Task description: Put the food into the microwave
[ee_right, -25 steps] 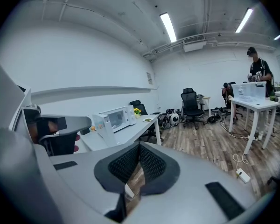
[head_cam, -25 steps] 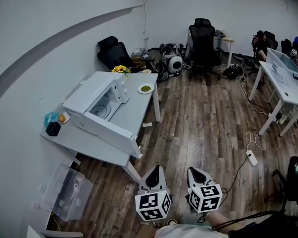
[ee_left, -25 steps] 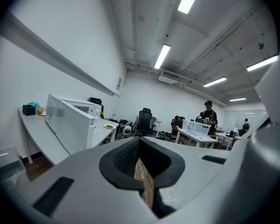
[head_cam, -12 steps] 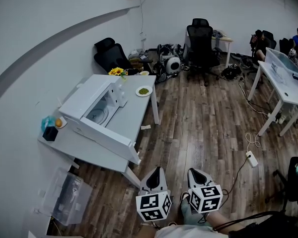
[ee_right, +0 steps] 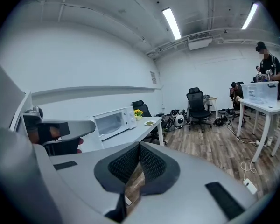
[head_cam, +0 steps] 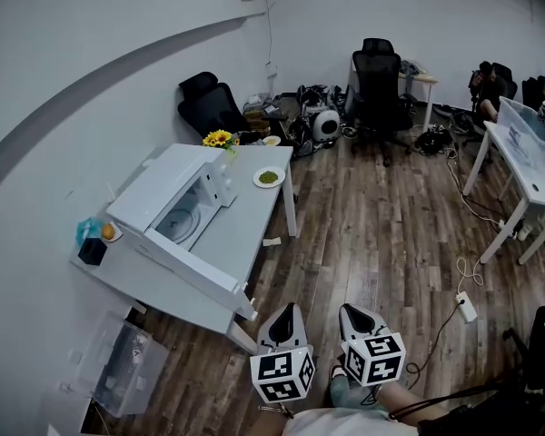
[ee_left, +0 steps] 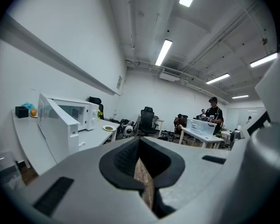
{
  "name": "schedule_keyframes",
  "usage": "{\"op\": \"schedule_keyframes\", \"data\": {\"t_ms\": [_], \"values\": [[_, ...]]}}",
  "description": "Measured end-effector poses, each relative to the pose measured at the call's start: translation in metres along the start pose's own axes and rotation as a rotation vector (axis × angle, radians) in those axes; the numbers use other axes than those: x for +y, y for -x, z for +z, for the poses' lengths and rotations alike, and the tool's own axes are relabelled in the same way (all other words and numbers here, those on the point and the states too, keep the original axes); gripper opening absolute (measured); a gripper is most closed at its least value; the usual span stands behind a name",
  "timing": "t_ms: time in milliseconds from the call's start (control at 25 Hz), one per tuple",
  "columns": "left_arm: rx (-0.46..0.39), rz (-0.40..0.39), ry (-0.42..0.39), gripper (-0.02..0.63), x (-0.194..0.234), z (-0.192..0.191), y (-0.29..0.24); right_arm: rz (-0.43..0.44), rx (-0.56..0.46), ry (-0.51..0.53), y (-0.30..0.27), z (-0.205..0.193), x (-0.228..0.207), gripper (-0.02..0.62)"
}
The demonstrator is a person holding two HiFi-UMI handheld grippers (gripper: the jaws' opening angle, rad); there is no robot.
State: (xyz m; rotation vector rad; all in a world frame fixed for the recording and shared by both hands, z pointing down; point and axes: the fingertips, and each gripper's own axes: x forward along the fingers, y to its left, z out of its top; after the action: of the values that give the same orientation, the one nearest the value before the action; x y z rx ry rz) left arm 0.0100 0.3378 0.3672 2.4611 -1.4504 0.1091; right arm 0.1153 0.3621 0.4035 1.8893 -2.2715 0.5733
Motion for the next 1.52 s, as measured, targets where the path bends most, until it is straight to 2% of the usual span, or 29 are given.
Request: {"op": "schedule_keyframes", "data": {"t_ms": [640, 1520], "values": [[0.029, 0.047, 0.028, 0.001, 0.005, 0.007, -0.075, 0.041, 0.033, 0.002, -0.057, 0.028, -0.043, 0.015], [0.044, 0.127, 0.036, 0.001, -0.019, 0.011, -0.171, 0.116, 0.058, 0.019, -0.122, 0.063, -0.128, 0.015]]}}
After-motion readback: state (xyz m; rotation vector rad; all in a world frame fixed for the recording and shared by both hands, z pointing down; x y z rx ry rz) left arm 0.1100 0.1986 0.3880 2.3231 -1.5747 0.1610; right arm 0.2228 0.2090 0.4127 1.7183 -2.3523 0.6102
